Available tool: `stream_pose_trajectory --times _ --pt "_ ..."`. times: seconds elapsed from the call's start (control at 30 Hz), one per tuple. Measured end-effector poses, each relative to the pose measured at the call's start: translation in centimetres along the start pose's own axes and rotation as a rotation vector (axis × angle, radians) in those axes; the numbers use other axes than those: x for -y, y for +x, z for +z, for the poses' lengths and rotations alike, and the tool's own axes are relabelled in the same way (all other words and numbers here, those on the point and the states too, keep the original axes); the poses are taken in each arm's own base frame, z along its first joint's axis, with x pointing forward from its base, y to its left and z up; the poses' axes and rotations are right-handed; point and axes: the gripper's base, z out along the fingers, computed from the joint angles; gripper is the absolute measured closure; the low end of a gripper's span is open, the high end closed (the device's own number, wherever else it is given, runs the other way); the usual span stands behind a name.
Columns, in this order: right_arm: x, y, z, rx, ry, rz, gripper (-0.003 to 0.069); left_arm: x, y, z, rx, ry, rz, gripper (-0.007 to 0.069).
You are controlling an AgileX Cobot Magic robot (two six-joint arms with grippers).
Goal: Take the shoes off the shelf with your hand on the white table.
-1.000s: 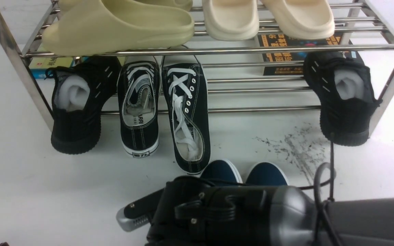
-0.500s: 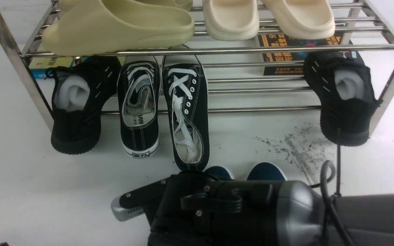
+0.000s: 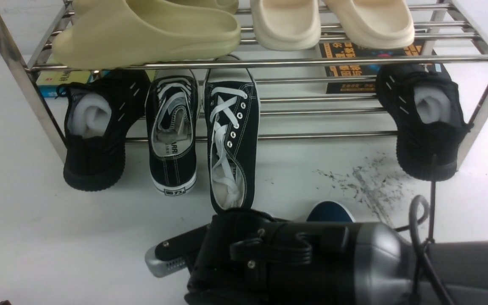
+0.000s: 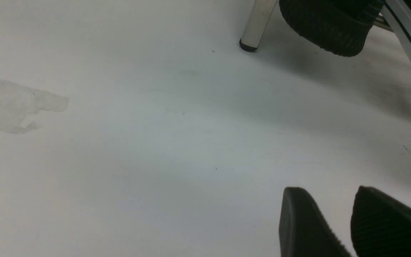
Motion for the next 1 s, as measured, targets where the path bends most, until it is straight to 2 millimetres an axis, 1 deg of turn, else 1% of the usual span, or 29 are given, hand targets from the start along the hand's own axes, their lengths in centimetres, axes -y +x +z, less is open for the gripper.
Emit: stream_pose_trajectory --times 0.13,0.2,0.23,0.3,0.33,0.37,0.4,0.47,0.53,0.6,0.73,0.77,0.8,0.87,0.9,0.93,0.97,1.0 --pt "0.3 0.2 0.0 -0.003 0.044 0.017 0.0615 0.0 0.0 0.0 0.0 0.0 0.0 0.0382" --pt "0.2 0.2 0.0 0.003 0.052 0.021 0.0582 0.0 0.0 0.0 0.0 0.0 0.0 0.0382" --pt "0.3 0.2 0.0 0.009 0.058 0.016 0.0547 0.0 0.0 0.0 0.0 0.0 0.0 0.0382" --pt "0.3 0.1 0.0 0.015 0.062 0.01 0.052 0.0 0.0 0.0 0.0 0.0 0.0 0.0382" --pt "0.4 0.0 0.0 0.023 0.069 0.004 0.0482 0.0 0.0 0.0 0.0 0.0 0.0 0.0382" --pt "0.5 -0.1 0.0 0.029 0.073 0.002 0.0417 0.0 0.0 0.0 0.0 0.0 0.0 0.0382" --pt "0.6 -0.1 -0.1 0.025 0.075 0.0 0.037 0.0 0.0 0.0 0.0 0.0 0.0 0.0382" --pt "0.7 -0.1 -0.3 0.017 0.068 -0.011 0.0326 0.0 0.0 0.0 0.0 0.0 0.0 0.0382" --pt "0.8 0.0 -1.3 0.007 0.044 -0.039 0.0293 0.0 0.0 0.0 0.0 0.0 0.0 0.0382" --pt "0.8 0.3 -2.9 0.003 0.003 -0.073 0.0286 0.0 0.0 0.0 0.0 0.0 0.0 0.0382" --pt "1.8 1.0 -7.4 0.031 -0.056 -0.153 0.031 0.0 0.0 0.0 0.0 0.0 0.0 0.0382" --pt "1.9 1.1 -8.0 0.036 -0.059 -0.162 0.0314 0.0 0.0 0.0 0.0 0.0 0.0 0.0382" --pt "2.7 1.5 -9.9 0.059 -0.064 -0.202 0.0335 0.0 0.0 0.0 0.0 0.0 0.0 0.0382" --pt "4.0 2.1 -12.4 0.09 -0.052 -0.26 0.0375 0.0 0.0 0.0 0.0 0.0 0.0 0.0382" --pt "4.8 2.5 -14.2 0.125 -0.057 -0.286 0.04 0.0 0.0 0.0 0.0 0.0 0.0 0.0382" --pt "5.3 2.7 -15.0 0.147 -0.057 -0.302 0.0415 0.0 0.0 0.0 0.0 0.0 0.0 0.0382" --pt "6.2 3.1 -16.8 0.197 -0.062 -0.33 0.0448 0.0 0.0 0.0 0.0 0.0 0.0 0.0382" --pt "6.9 3.3 -18.0 0.235 -0.067 -0.345 0.0472 0.0 0.0 0.0 0.0 0.0 0.0 0.0382"
